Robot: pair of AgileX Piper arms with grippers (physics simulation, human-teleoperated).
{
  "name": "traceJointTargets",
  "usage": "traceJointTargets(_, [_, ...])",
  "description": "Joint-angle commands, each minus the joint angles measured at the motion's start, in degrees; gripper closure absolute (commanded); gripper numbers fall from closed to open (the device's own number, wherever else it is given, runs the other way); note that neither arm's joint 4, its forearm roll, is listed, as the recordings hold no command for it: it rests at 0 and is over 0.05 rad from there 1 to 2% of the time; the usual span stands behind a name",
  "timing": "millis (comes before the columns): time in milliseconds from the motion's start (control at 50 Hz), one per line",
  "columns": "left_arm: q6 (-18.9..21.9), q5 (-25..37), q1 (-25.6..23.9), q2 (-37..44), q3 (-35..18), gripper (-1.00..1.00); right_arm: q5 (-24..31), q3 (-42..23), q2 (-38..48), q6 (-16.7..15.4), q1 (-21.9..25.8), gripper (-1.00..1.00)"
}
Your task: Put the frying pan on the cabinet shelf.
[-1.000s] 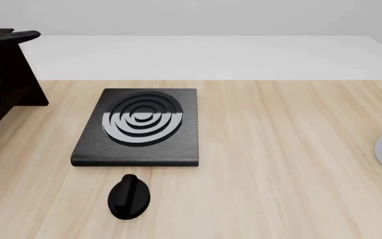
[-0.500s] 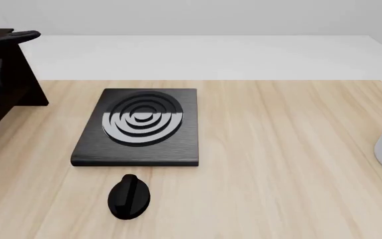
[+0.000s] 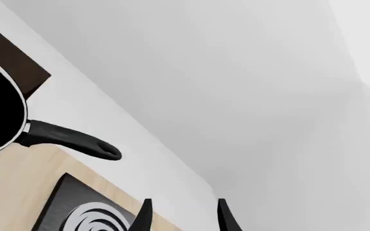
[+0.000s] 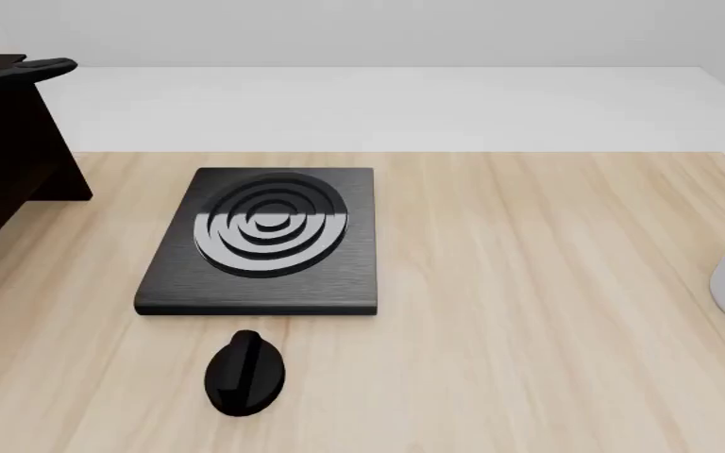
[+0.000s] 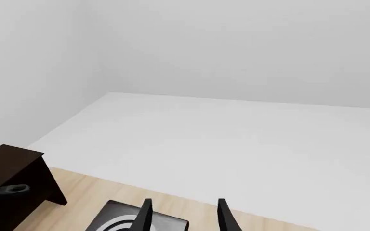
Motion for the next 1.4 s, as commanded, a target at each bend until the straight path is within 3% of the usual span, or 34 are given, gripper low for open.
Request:
traceJointTargets(20, [12.4, 13.9, -4.3, -8.1, -5.2, -1.0, -0.2, 0.8, -0.4, 0.4, -0.2, -1.0])
traceJointTargets(60, [17.4, 16.3, -4.6, -8.0, -6.5, -1.0, -0.2, 1.0, -0.5, 0.5, -0.2, -1.0])
traceJointTargets(100, [19.7, 17.3, -5.0, -7.9, -6.8, -1.0, -0.3, 1.0, -0.5, 0.5, -0.2, -1.0])
traceJointTargets(120, [16.6, 16.0, -5.2, -8.8, -4.6, -1.0, -0.3, 1.0, -0.5, 0.4, -0.1, -1.0])
traceJointTargets(140, [17.5, 16.3, -5.3, -8.7, -4.8, -1.0, -0.3, 1.0, -0.5, 0.4, -0.1, -1.0])
traceJointTargets(160, [20.2, 17.3, -5.4, -8.4, -5.6, -1.0, -0.3, 1.0, -0.5, 0.4, -0.1, -1.0])
traceJointTargets(180, [26.6, 19.0, -5.6, -7.6, -7.4, -1.0, -0.3, 1.0, -0.5, 0.4, -0.1, -1.0])
traceJointTargets(200, [27.9, 19.2, -5.7, -7.6, -7.5, -1.0, -0.3, 1.1, -0.5, 0.4, -0.1, -1.0])
traceJointTargets(240, [25.6, 18.5, -6.4, -8.7, -6.6, -1.0, -0.5, 1.4, -0.8, 0.3, -0.4, -1.0])
traceJointTargets(280, [32.1, 19.3, -6.4, -8.9, -7.3, -1.0, -0.3, 1.2, -0.8, -0.3, -0.7, -1.0])
traceJointTargets(360, [32.8, 19.1, -7.1, -10.8, -5.6, -1.0, -0.5, 1.3, -0.5, 0.0, -0.9, -1.0])
traceJointTargets(500, [38.6, 20.5, -7.8, -14.6, -3.2, -1.0, -0.3, 0.1, 0.4, 0.3, -0.9, -1.0])
traceJointTargets(660, [38.9, 21.9, -7.0, -18.2, -1.1, -1.0, -0.8, 0.7, 0.4, 0.4, -1.0, -1.0])
traceJointTargets(760, [42.2, 22.4, -7.1, -19.0, 0.1, -1.0, -1.1, 1.4, 0.1, 0.7, -1.1, -1.0])
traceJointTargets(920, [42.1, 24.1, -7.1, -22.2, 1.2, -1.0, -1.4, 2.2, -0.2, 0.9, -1.0, -1.0])
traceJointTargets(980, [38.3, 25.2, -6.5, -23.5, 1.2, -1.0, -1.5, 2.3, -0.3, 1.0, -1.1, -1.0])
traceJointTargets(1060, [40.9, 26.6, -6.3, -24.9, 1.2, -1.0, -1.5, 2.3, -0.2, 1.5, -1.2, -1.0])
traceJointTargets(1240, [41.8, 31.8, -5.8, -30.6, 2.4, -1.0, -1.8, 2.8, -0.4, 1.1, -1.0, -1.0])
traceJointTargets(1300, [39.3, 33.5, -6.3, -32.5, 2.9, -1.0, -1.8, 3.0, -0.5, 1.0, -0.9, -1.0])
traceJointTargets(1400, [41.1, 35.5, -6.4, -34.3, 2.7, -1.0, -2.1, 3.5, -0.8, 1.0, -0.9, -1.0])
